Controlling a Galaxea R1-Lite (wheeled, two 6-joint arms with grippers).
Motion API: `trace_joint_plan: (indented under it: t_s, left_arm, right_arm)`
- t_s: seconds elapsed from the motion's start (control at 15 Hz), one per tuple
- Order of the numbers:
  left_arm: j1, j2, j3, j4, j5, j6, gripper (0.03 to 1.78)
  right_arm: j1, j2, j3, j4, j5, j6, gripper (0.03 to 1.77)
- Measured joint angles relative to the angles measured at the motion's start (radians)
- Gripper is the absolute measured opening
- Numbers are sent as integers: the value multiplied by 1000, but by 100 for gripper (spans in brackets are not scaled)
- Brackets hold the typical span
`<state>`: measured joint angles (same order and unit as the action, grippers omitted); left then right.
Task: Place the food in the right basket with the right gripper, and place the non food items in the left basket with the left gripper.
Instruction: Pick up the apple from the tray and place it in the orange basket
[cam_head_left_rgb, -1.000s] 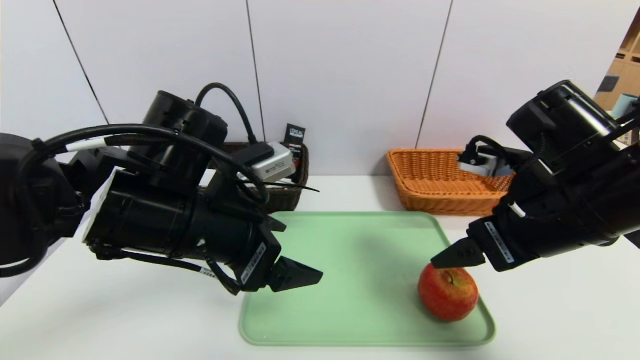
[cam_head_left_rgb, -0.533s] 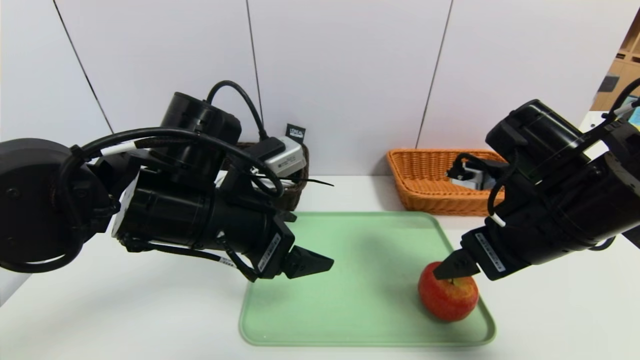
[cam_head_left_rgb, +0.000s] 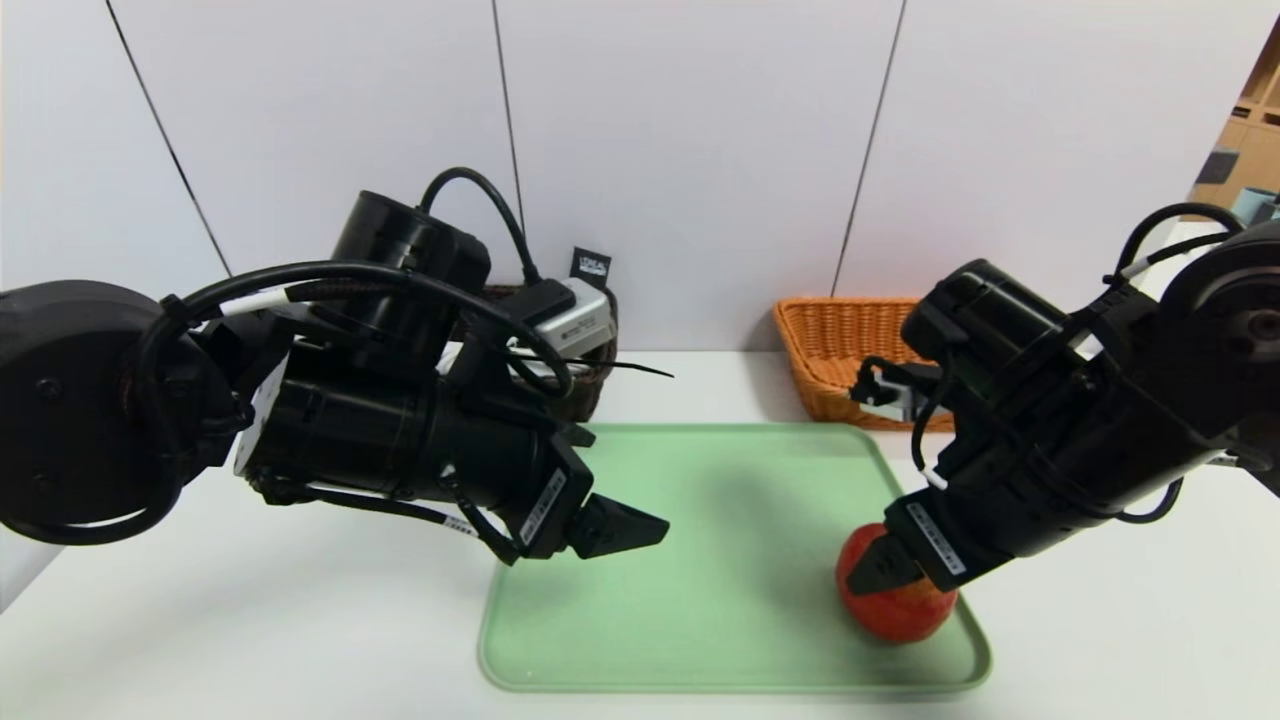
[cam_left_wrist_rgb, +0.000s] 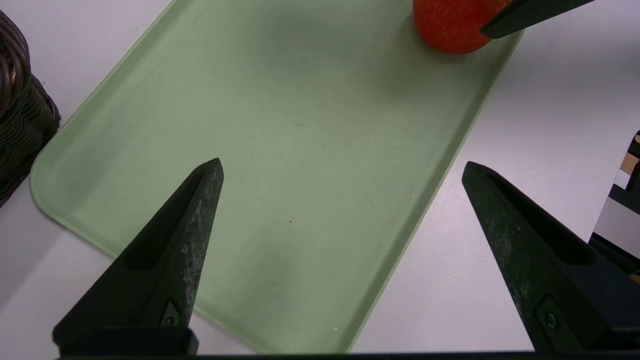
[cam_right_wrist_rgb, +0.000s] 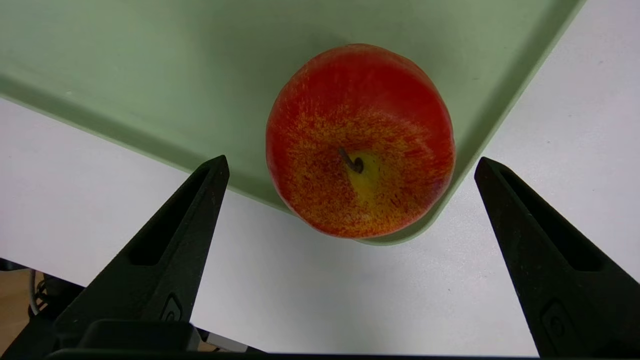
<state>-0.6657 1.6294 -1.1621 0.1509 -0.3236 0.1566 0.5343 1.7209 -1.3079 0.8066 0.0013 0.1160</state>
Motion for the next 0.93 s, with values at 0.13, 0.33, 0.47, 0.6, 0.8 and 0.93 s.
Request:
trace_joint_plan:
  t_s: [0.13, 0.33, 0.47, 0.6, 0.8, 0.93]
  left_arm:
    - [1, -1, 1, 0, 0, 0, 169]
    - [3, -3, 2, 0, 0, -1, 169]
    - [3, -4, 3, 0, 0, -1, 169]
    - [3, -8, 4, 0, 0, -1, 169]
    - [3, -11, 5, 0, 0, -1, 169]
    - [3, -12, 5, 0, 0, -1, 169]
  right_arm:
    - [4, 23, 3, 0, -28, 0, 170]
    - [7, 49, 4, 0, -52, -1, 170]
    - [7, 64, 5, -1, -53, 0, 170]
    - [7, 76, 5, -1, -53, 1, 170]
    - [7, 85, 5, -1, -53, 1, 132]
    - [11, 87, 5, -2, -53, 1, 122]
